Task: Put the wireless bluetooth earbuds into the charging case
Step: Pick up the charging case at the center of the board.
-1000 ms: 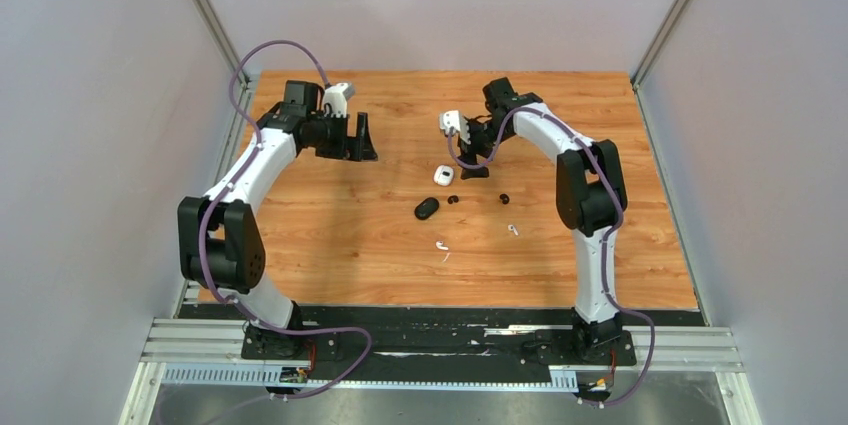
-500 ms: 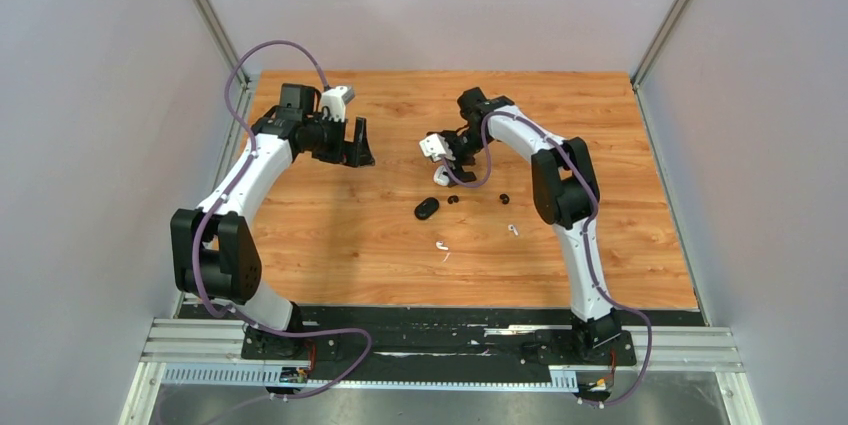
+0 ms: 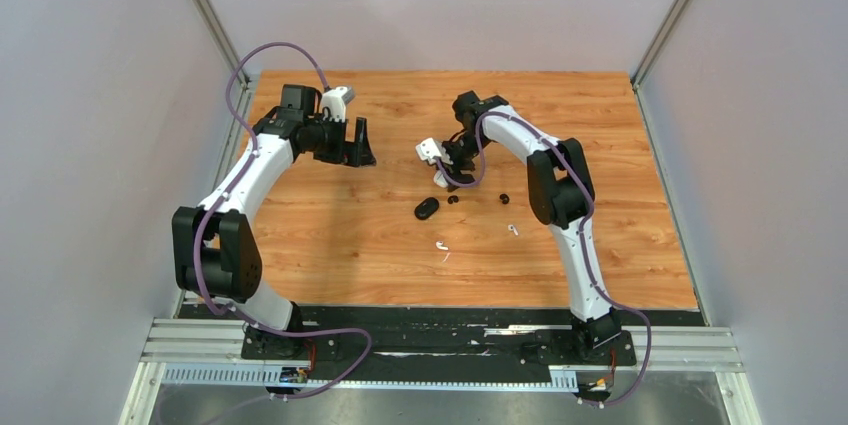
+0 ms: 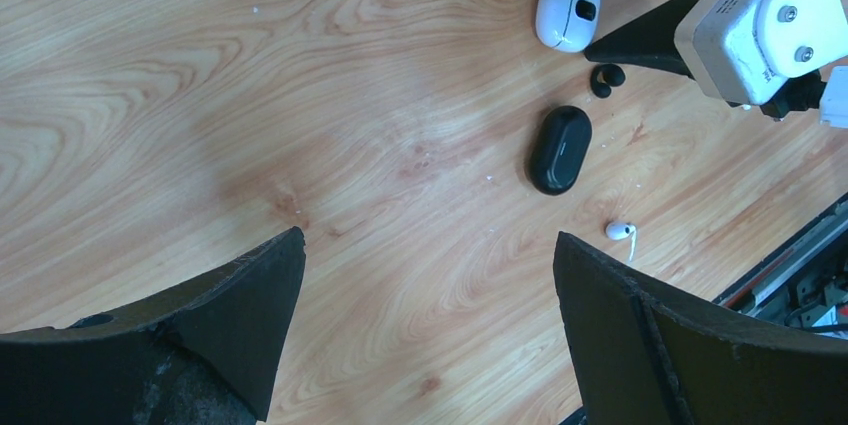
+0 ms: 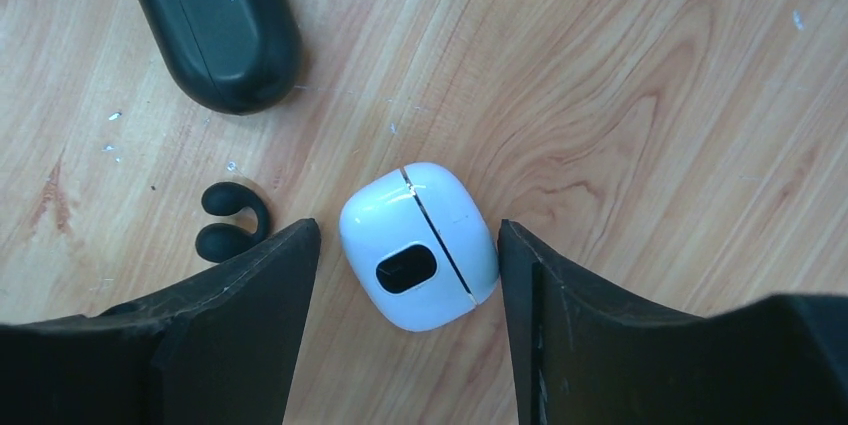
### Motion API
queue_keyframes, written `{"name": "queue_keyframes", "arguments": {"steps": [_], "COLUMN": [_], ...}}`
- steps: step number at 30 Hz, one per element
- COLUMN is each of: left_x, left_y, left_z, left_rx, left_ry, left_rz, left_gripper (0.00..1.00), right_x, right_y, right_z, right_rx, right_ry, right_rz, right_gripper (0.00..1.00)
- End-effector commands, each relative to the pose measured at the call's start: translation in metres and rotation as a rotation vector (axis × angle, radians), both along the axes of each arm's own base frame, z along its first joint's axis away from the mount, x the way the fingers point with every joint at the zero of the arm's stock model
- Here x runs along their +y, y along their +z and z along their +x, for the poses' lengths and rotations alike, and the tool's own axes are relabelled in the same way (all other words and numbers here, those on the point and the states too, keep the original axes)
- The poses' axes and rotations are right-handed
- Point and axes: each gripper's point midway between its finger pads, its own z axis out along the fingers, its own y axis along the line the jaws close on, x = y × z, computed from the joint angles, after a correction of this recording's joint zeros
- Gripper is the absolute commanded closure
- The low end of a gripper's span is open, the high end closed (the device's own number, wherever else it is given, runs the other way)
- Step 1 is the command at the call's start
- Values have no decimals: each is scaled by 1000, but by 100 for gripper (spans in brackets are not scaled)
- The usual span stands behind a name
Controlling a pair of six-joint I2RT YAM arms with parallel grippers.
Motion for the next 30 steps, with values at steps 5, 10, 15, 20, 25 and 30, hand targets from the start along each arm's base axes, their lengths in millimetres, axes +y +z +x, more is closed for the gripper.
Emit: {"name": "queue_keyframes", "arguments": {"steps": [5, 10, 15, 20, 25, 30], "left_x": [-8, -11, -14, -17, -23, -46], "left_y": [9, 9, 11, 9, 10, 33], "left_z": [8, 12, 16, 16, 22, 40], "left_rx": [-35, -32, -30, -19, -32, -79], "left_ry": [-7, -5, -5, -14, -27, -82], "left_rz": [-42, -52, -65, -67, -86, -209], "left_gripper": [0, 0, 0, 0, 0, 0], "right_x": [-31, -26, -15, -13, -13, 1], "right_y": [-27, -26, -24, -23, -4, 88], "right_z": [-19, -19, -11, -11, -4, 42], "right_rx": [147, 199, 237, 274, 268, -5], "right_ry": [-108, -186, -285, -352, -426, -513], "right_rz": [-186, -173, -142, -144, -126, 104], "right_gripper": [35, 42, 38, 50, 78, 100]}}
